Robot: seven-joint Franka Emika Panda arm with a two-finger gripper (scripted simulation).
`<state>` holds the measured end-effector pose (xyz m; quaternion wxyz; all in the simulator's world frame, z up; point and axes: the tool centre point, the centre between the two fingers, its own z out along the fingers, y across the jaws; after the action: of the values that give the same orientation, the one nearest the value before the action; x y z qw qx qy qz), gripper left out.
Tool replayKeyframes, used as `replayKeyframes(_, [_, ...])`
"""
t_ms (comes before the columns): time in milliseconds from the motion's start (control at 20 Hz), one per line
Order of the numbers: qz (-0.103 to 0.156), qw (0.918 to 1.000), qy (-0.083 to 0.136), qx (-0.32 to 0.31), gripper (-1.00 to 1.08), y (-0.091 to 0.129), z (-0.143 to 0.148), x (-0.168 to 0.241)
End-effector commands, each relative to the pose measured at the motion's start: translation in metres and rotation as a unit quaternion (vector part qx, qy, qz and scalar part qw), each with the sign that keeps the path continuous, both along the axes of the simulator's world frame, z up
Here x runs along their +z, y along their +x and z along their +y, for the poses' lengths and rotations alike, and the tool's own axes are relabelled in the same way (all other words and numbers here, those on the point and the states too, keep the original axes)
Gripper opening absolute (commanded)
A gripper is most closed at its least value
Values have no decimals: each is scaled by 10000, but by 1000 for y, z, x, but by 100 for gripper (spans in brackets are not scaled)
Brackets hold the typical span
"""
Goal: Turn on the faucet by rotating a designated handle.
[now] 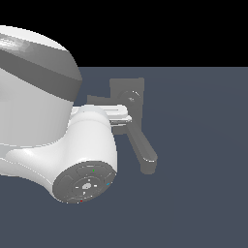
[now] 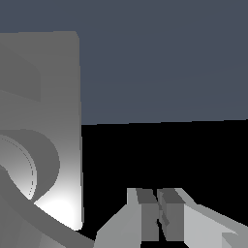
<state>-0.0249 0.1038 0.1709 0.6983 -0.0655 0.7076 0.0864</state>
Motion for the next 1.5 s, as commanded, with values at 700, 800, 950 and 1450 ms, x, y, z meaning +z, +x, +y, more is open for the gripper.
replayKeyframes(700, [-26, 10000, 4, -15, -100, 4, -16, 50])
replayKeyframes(800, [-29, 10000, 5, -15, -100, 4, -19, 57])
replayKeyframes(950, [-37, 10000, 5, -17, -100, 5, -23, 68])
replayKeyframes(1450, [19, 10000, -2, -10, -100, 8, -39, 81])
